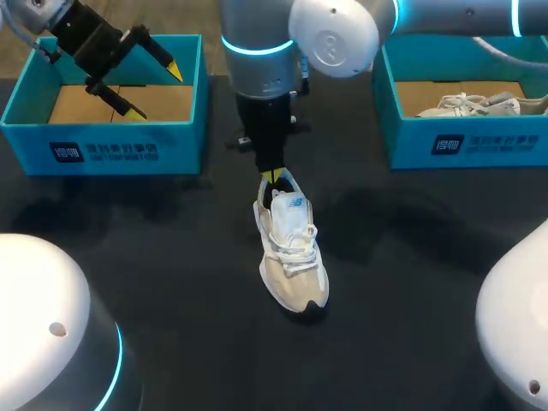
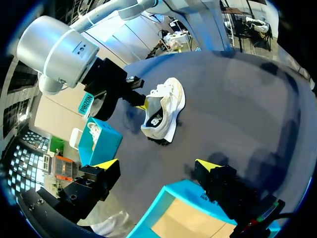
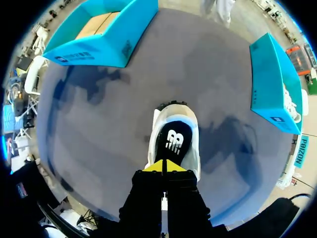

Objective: Take the shoe out of the shoebox, open the shoe tongue, remove and reinsert the insole, then place the shoe into the shoebox

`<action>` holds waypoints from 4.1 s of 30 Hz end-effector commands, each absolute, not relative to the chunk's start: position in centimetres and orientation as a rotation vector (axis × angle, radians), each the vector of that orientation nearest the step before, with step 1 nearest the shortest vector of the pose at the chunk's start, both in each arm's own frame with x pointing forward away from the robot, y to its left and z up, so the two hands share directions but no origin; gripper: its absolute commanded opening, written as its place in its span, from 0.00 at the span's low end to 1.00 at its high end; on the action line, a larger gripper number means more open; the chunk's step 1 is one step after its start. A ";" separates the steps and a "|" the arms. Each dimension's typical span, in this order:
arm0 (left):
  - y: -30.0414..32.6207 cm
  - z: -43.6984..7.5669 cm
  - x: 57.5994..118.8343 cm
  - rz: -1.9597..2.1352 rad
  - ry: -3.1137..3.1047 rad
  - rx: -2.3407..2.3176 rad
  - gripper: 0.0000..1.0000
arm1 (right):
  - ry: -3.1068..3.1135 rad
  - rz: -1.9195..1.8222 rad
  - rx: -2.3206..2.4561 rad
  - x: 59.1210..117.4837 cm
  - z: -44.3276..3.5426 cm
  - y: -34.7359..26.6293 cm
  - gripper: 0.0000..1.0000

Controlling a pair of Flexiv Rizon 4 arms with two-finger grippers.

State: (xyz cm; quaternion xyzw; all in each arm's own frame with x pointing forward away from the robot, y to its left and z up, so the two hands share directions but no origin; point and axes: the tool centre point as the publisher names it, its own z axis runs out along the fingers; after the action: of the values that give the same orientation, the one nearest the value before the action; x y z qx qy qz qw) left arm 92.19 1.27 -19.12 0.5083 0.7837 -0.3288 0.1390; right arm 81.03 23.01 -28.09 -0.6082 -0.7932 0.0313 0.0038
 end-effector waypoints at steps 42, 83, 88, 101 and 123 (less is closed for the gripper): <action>1.3 -19.0 92.1 -0.944 2.269 1.470 1.00 | -2.394 0.256 -2.048 80.0 -38.6 21.0 0.00; 1.3 -19.0 92.1 -0.944 2.269 1.470 1.00 | -2.587 0.132 -2.266 84.9 -38.7 20.9 0.00; 1.3 -19.0 92.1 -0.944 2.269 1.470 1.00 | -2.574 0.121 -2.245 84.6 -39.6 21.0 0.00; 1.3 -19.0 92.1 -0.944 2.269 1.470 1.00 | -2.566 0.150 -2.172 83.6 -38.3 21.5 0.00; 1.3 -19.0 92.1 -0.944 2.269 1.470 1.00 | -2.647 0.135 -2.217 84.2 -40.7 20.9 0.00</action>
State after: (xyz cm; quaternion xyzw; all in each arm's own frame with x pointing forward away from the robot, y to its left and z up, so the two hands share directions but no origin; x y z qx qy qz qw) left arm 92.15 1.29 -19.10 0.5083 0.7838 -0.3286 0.1392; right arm 84.21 20.70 -40.28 -0.6343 -0.7558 0.0384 -0.1582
